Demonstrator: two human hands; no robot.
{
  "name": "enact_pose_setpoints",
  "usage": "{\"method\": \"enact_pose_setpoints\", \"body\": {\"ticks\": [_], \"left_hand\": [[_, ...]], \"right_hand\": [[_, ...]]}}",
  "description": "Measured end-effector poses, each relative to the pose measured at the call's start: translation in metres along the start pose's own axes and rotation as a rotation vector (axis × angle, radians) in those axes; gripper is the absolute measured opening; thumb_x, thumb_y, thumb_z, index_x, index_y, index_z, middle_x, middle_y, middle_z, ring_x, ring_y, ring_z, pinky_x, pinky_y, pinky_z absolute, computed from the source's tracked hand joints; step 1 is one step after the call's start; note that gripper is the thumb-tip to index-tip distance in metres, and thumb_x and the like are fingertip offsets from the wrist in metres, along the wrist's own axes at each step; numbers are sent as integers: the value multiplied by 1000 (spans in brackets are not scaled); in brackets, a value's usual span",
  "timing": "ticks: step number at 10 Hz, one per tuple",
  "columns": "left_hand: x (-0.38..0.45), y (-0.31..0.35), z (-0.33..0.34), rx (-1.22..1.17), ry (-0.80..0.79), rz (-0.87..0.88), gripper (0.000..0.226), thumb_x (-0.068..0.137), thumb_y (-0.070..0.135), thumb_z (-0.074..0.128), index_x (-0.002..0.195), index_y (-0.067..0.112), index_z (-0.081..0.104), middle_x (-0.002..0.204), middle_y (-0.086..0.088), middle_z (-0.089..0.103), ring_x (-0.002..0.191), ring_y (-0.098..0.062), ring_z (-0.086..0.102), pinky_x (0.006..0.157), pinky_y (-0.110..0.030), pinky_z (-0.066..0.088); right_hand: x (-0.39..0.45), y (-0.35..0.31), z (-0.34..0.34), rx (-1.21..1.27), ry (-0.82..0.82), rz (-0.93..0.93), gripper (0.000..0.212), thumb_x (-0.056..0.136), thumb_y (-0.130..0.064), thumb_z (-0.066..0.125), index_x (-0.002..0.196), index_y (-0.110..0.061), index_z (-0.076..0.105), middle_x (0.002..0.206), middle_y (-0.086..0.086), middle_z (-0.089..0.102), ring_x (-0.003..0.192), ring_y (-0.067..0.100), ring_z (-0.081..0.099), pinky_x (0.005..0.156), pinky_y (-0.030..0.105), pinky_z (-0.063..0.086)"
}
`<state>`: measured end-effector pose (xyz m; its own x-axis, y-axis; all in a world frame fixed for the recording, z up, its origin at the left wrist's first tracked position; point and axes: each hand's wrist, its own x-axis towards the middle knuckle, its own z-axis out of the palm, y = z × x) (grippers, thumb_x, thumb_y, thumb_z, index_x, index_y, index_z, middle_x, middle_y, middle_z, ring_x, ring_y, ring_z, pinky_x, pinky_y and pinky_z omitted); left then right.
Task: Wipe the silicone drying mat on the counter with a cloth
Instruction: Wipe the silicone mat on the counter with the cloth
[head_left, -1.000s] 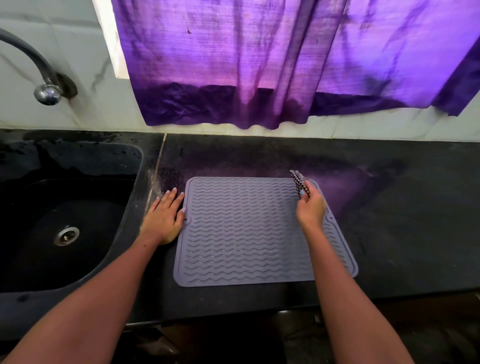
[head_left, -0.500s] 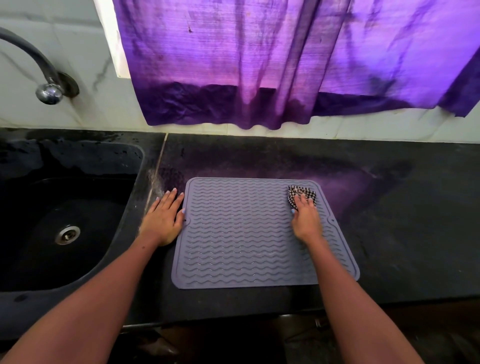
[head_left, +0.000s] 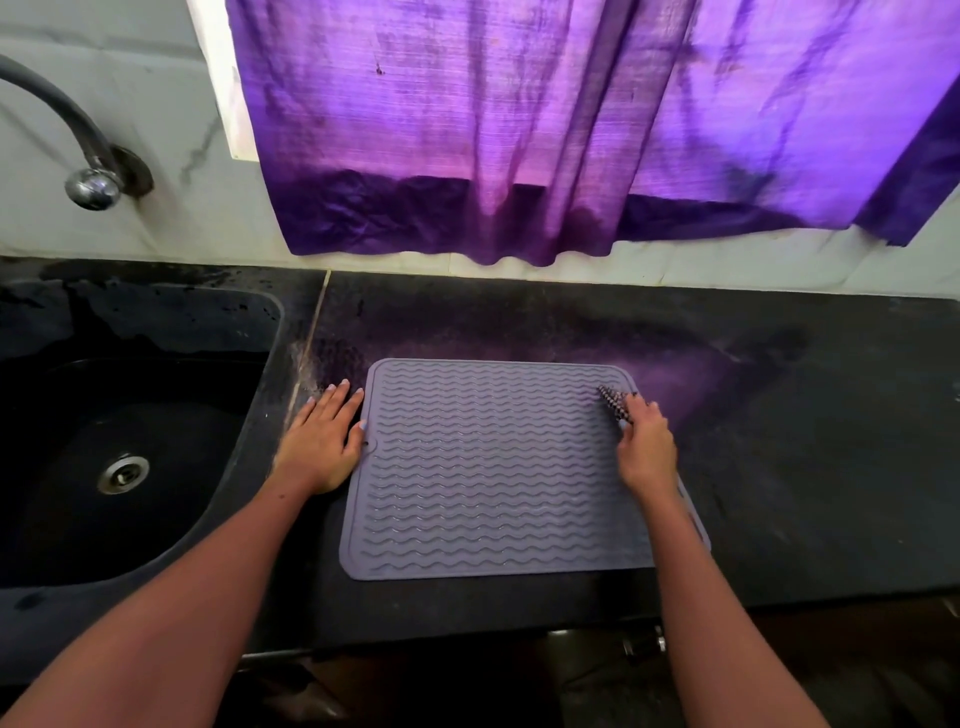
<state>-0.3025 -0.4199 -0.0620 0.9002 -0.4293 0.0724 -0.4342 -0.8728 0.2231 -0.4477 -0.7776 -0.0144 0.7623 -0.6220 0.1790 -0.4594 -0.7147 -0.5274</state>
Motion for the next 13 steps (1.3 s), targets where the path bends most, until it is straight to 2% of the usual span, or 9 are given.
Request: {"method": "enact_pose_setpoints", "body": {"ticks": [2,4,5,6,7,8,9,10,13], "left_hand": [[0,1,0,1,7,-5,85,75,56,-7,148,18,16,157,-2,11,145,-13,7,118,-33,2],[0,2,-1,0,6,-7,86,75,56,-8,148,18,15,158,-1,9,145,-13,6,118,-33,1],[-1,2,-2,-6,6,0,86,75,56,-7,148,18,16,157,-2,10,145,-13,7,118,-33,1],[-1,2,-2,-26,21,3,87,74,56,-5,148,17,19,157,-3,12,145,-14,9,117,-33,1],[0,1,-1,-19,15,2,87,74,56,-6,148,18,18,157,-2,11,145,-14,8,118,-33,1],[0,1,-1,-22,8,-4,87,74,57,-6,148,18,18,158,-2,10,145,-13,7,118,-33,1],[-1,1,-1,-25,4,-2,87,74,57,-6,148,18,18,157,-2,10,145,-13,7,118,-33,1],[-1,1,-1,-27,4,-3,87,74,57,-5,148,18,18,157,-2,10,145,-13,7,118,-33,1],[-2,3,-2,-14,6,-6,81,79,53,-3,148,17,17,158,-3,9,145,-14,5,117,-32,0]], "right_hand": [[-13,16,24,-231,-186,-53,55,98,-12,35,149,-5,15,158,13,11,146,25,10,121,35,6],[-3,16,16,-131,-258,-34,54,96,-7,40,147,-6,23,157,12,16,146,25,13,119,32,12],[1,15,5,88,-215,57,47,96,-5,45,142,-6,37,152,12,29,141,24,29,114,28,20],[9,16,-10,361,-146,186,40,97,0,40,136,-2,44,136,12,48,114,20,53,105,29,34],[12,12,-17,438,-31,299,36,97,-7,41,131,-9,52,133,14,55,104,21,59,104,38,40],[-11,-19,-19,336,15,266,41,97,-11,44,137,-9,46,139,13,50,126,29,49,105,31,35],[-42,-48,4,201,-73,50,44,98,-6,39,142,-8,37,147,12,40,133,26,40,108,29,31],[-64,-54,34,-49,-210,-63,51,99,-14,35,148,-9,22,157,11,15,146,23,14,120,36,9],[-65,-55,44,-301,-318,-63,58,101,-38,20,150,-16,-1,159,6,-9,147,23,-6,120,38,-1]]}}
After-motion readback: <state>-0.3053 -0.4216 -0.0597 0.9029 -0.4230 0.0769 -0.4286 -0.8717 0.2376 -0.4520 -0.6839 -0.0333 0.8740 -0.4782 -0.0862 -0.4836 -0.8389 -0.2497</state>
